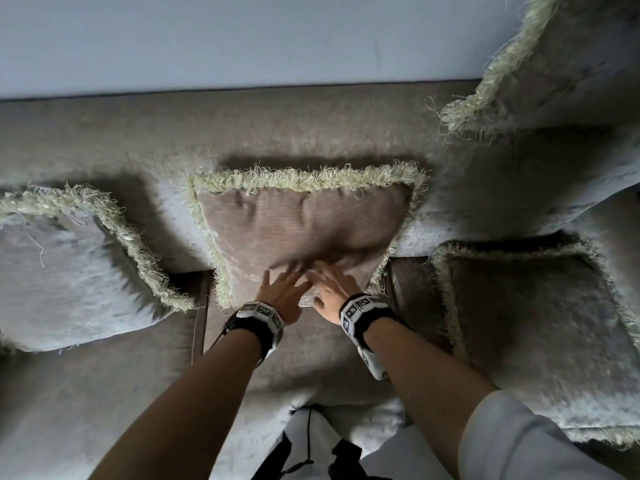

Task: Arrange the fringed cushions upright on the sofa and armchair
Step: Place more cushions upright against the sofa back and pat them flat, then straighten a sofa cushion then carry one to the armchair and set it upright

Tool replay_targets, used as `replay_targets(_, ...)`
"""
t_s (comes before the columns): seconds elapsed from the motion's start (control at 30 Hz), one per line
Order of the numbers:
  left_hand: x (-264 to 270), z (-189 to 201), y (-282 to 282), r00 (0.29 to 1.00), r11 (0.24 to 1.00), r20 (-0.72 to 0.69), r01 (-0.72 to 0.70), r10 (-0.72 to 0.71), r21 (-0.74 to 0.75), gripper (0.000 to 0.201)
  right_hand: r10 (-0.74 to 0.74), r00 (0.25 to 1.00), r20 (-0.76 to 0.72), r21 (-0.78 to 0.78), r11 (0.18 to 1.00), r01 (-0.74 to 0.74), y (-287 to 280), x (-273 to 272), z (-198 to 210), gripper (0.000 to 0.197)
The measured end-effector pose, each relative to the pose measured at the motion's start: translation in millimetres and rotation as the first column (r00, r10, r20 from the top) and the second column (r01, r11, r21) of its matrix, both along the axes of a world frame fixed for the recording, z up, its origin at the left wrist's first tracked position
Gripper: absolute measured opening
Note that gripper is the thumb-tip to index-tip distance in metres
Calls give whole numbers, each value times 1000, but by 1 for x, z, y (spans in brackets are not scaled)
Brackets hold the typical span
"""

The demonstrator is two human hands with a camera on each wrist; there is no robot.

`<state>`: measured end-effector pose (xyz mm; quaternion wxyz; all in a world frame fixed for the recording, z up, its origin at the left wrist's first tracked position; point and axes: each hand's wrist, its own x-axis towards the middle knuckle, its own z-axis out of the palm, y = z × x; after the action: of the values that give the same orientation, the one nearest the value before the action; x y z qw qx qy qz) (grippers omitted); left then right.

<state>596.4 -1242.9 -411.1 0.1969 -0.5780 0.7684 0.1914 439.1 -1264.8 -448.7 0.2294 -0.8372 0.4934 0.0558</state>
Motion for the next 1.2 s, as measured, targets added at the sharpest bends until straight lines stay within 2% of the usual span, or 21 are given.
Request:
replay_targets(0.07,9,-2,-8,999,999,41,-17,16,39,68,10,999,42,57,998,-12,-10,-4,-5,56)
replay_targets(0.13,31,-5,-15,986,990,109,-133,128,40,69,-42,999,-23,105,994,44,-25,-28,-9,57)
replay_targets(0.2,55,-4,-16,941,960,198,-281,274,9,67,-217,969,-116,147,961,233,-33,-58,-9,63)
replay_targets(0.27,67,-1,-10,895,931,270,-364,356,-20,64,-414,899,-144,178,883,435,-35,-79,1,66)
replay_targets(0.33,67,5,-5,887,925,276,-379,370,-22,63,-487,859,-157,182,841,510,-37,-86,16,63)
replay_targets(0.57,22,54,-1,948,955,115,-291,295,-48,62,-397,913,-98,120,905,407,-27,-90,75,64)
replay_targets(0.77,-14,102,9,969,967,59,-235,241,-95,65,-342,935,-97,92,932,351,0,-114,126,64)
replay_targets(1.2,-124,157,42,982,976,-3,-190,191,-103,65,-361,928,-92,82,926,369,47,-231,156,63)
